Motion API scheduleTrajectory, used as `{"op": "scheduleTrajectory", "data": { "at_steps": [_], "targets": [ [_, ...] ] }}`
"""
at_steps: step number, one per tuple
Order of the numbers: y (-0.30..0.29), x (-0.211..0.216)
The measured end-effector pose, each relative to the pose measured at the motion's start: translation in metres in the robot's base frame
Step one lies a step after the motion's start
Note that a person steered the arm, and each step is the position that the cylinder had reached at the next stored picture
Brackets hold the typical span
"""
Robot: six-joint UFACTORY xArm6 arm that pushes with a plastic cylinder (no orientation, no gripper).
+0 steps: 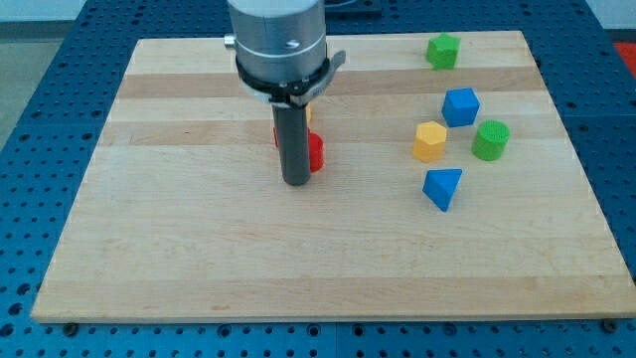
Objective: Slide the yellow hexagon closer to the blue cube
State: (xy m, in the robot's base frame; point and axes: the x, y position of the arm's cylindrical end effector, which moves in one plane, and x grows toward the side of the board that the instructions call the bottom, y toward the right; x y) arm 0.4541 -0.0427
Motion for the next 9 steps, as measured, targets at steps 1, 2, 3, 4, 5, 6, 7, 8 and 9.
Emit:
{"op": "scheduleTrajectory", "data": {
  "at_steps": [1,2,3,4,5,6,7,8,9],
  "targets": [
    [0.0,-0.005],
    [0.049,0.003],
    [0.12,0.0],
    [0.166,-0.001],
    [0.168,-0.005],
    [0.17,-0.023],
    [0.172,-0.045],
    [0.172,-0.057],
    [0.172,-0.072]
  ]
}}
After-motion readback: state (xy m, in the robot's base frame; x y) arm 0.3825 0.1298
